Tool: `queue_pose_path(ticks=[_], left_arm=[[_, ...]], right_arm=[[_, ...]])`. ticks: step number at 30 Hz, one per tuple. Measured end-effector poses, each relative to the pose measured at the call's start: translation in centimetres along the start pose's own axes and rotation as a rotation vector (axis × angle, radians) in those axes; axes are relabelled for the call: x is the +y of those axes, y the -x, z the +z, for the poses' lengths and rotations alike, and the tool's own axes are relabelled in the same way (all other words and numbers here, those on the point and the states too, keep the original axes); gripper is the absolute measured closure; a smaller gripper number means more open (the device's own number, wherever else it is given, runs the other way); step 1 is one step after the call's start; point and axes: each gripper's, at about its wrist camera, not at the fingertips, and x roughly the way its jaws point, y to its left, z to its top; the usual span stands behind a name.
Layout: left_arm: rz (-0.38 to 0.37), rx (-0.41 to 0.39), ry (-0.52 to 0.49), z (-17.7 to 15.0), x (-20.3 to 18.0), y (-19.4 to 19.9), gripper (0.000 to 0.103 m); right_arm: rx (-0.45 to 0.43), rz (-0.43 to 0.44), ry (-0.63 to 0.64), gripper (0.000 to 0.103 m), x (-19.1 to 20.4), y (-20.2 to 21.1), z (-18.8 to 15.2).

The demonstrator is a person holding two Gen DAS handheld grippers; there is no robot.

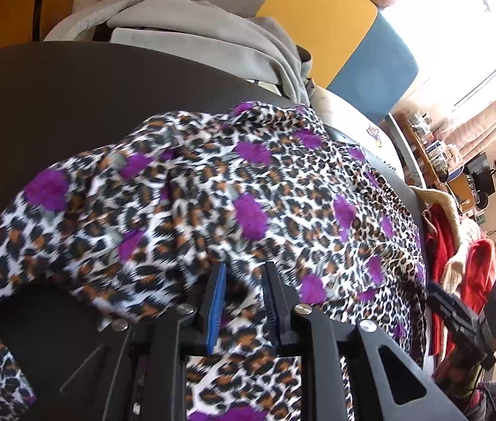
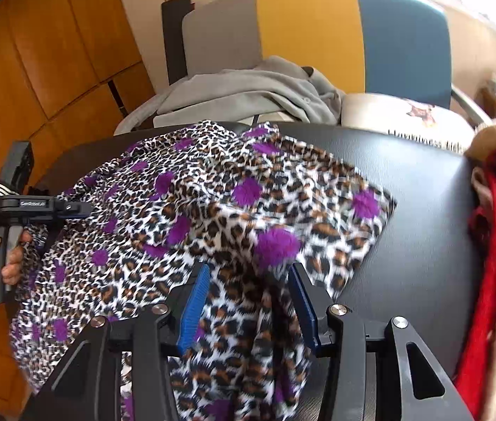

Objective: Fold clothes

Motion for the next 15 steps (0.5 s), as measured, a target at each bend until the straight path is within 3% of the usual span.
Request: queue_pose_path(ticks=[2, 4, 6, 11, 15], left_arm=[[0.037, -0.011, -0.023, 0.0, -0.6, -0.3, 0.083], [0.079, -0.026, -0.05, -0.1, -1.3, -0.4, 0.103], [0.094, -0.03, -0.065, -0.3, -1.5, -0.1, 0.103], [0.094, -0.031, -0.039, -0.5, 0.0, 1.3, 0.103], [0.067, 0.017, -0.015, -1.0, 1.5, 1.3, 0.102]], right_arm=[[0.009, 0.008, -0.005, 0.054, 0.0, 0.0, -0.7], [0.032, 0.022, -0.002, 0.054, 0.1, -0.2, -1.4], [0.062, 0.027, 0.008, 0.053, -0.2, -0.3, -2.2], [0.106, -0.065, 0.009, 0.053, -2.0, -0.1, -3.3], [0.094, -0.039, -0.023, 0.053, -2.7, 0.6, -3.5]])
